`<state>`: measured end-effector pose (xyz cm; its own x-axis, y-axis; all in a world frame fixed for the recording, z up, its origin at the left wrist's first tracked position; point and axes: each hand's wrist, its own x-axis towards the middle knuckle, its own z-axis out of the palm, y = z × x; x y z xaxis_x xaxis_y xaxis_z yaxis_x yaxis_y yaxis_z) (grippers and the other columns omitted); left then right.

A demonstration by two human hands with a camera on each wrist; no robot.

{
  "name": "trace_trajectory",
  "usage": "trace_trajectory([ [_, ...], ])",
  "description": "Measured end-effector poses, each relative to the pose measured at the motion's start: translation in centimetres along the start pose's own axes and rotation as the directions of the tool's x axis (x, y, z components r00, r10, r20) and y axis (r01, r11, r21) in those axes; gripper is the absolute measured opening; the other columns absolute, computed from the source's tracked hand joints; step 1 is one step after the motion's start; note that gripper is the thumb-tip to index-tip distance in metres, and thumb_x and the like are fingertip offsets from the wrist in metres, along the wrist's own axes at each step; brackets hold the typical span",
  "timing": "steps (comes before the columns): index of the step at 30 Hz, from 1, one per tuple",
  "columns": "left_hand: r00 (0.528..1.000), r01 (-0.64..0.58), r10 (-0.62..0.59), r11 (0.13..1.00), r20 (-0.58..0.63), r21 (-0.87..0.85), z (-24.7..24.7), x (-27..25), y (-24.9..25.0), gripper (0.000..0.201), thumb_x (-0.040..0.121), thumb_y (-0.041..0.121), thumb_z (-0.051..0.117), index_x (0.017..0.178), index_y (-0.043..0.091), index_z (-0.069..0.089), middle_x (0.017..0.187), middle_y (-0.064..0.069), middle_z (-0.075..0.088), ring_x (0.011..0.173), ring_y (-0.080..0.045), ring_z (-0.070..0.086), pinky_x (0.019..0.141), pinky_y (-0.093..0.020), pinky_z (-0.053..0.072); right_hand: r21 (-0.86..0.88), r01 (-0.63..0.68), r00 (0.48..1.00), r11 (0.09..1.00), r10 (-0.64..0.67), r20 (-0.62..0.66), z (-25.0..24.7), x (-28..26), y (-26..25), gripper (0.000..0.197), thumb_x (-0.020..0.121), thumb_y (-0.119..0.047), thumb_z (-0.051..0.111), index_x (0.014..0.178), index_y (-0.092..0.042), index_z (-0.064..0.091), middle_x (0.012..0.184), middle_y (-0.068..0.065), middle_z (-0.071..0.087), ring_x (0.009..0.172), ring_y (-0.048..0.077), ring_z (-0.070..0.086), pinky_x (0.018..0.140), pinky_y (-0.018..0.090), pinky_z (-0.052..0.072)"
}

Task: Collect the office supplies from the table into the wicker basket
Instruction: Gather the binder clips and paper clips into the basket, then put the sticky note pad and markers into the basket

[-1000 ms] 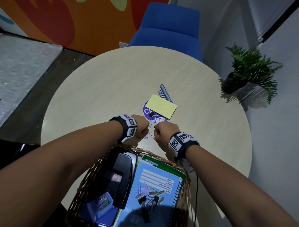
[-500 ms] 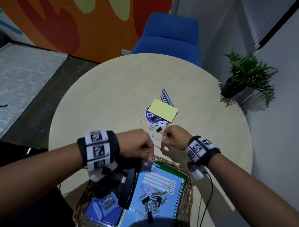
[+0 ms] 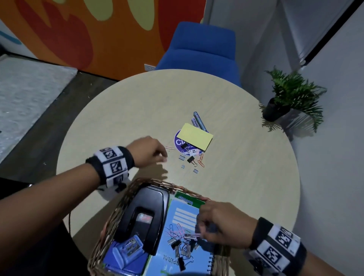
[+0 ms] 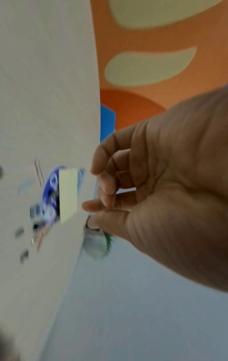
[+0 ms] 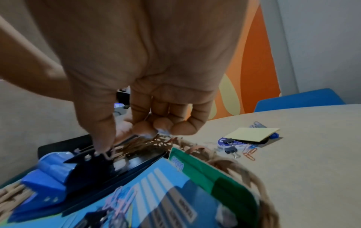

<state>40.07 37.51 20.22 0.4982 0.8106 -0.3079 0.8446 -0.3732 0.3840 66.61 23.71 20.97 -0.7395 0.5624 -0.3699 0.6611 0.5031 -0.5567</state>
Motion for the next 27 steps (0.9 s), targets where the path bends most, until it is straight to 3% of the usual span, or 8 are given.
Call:
trace_trajectory([
  [4,0.972,0.225,-0.221,0.973,-0.079,0.045,0.1,3.9,-3.2,0.021,0.087,0.033,0.06,0.1,0.021,0.07,0.086,0.002,0.063,0.079,-0.016,0.053,0.071,-0.027,0.043,-0.01,-0.061,0.997,0.998,0.061,0.038,-0.3,0.4,0.6,0.015,0.082,-0.035,0.061,0.094,-0.025,0.063,0.097,-0.007,0.06,0.094,0.012,0.053,0.076,0.03,0.046],
  [7,0.957,0.28,-0.28,0.96,-0.071,-0.011,1.2,6.1,-4.2,0.02,0.086,0.03,0.062,0.099,0.017,0.07,0.103,-0.005,0.069,0.088,-0.02,0.058,0.076,-0.03,0.046,0.286,-0.187,0.951,0.94,0.246,-0.187,-2.9,2.0,3.5,0.017,0.08,-0.033,0.072,0.092,-0.023,0.065,0.091,0.001,0.064,0.079,0.011,0.06,0.07,0.023,0.05],
  [11,0.913,0.361,-0.394,0.901,-0.105,-0.242,2.2,9.6,-4.1,0.029,0.083,0.03,0.067,0.106,0.012,0.068,0.109,-0.008,0.068,0.103,-0.026,0.061,0.085,-0.033,0.047,0.631,-0.24,0.686,0.737,0.589,-0.427,-6.1,6.5,9.0,0.012,0.079,-0.012,0.074,0.088,-0.011,0.066,0.076,0.005,0.066,0.062,0.013,0.061,0.055,0.01,0.048],
  [14,0.877,0.398,-0.465,0.842,-0.119,-0.363,2.5,12.5,-3.6,0.033,0.086,0.029,0.064,0.114,0.01,0.064,0.118,-0.011,0.066,0.11,-0.028,0.059,0.089,-0.033,0.046,0.819,-0.329,0.476,0.47,0.832,-0.286,-6.9,10.3,13.5,0.023,0.077,-0.015,0.074,0.095,-0.003,0.065,0.081,0.013,0.07,0.069,0.025,0.07,0.067,0.029,0.06],
  [16,0.866,0.414,-0.487,0.824,-0.112,-0.387,2.6,14.3,-3.5,0.035,0.088,0.028,0.061,0.118,0.01,0.062,0.122,-0.012,0.064,0.114,-0.029,0.057,0.092,-0.033,0.045,0.838,-0.402,0.411,0.369,0.89,-0.195,-7.0,12.0,15.1,0.022,0.076,-0.023,0.074,0.083,-0.003,0.068,0.084,0.017,0.073,0.079,0.032,0.07,0.077,0.035,0.058],
  [21,0.89,0.41,-0.447,0.871,-0.089,-0.269,2.3,16.6,-3.8,0.037,0.092,0.026,0.053,0.126,0.011,0.056,0.134,-0.013,0.056,0.122,-0.031,0.052,0.102,-0.036,0.042,0.923,-0.338,0.412,0.184,0.91,-0.031,-7.3,14.4,15.5,0.01,0.072,-0.007,0.073,0.075,0.001,0.068,0.07,0.015,0.067,0.056,0.021,0.054,0.061,0.031,0.046],
  [23,0.9,0.387,-0.424,0.884,-0.1,-0.263,1.8,16.8,-4.0,0.036,0.093,0.021,0.053,0.127,0.01,0.056,0.134,-0.014,0.055,0.123,-0.031,0.051,0.103,-0.035,0.041,0.934,-0.306,0.424,0.186,0.905,-0.041,-7.4,14.7,15.5,0.009,0.072,0.0,0.073,0.077,-0.002,0.065,0.064,0.014,0.061,0.052,0.02,0.052,0.061,0.029,0.046],
  [27,0.943,0.262,-0.292,0.947,-0.159,-0.187,0.4,17.1,-3.7,0.033,0.093,0.013,0.05,0.124,0.009,0.059,0.13,-0.015,0.058,0.117,-0.032,0.056,0.098,-0.034,0.042,0.954,-0.169,0.464,0.248,0.874,-0.145,-8.0,12.5,14.0,0.009,0.078,0.003,0.07,0.081,-0.004,0.066,0.059,0.011,0.058,0.038,0.012,0.05,0.039,0.016,0.043],
])
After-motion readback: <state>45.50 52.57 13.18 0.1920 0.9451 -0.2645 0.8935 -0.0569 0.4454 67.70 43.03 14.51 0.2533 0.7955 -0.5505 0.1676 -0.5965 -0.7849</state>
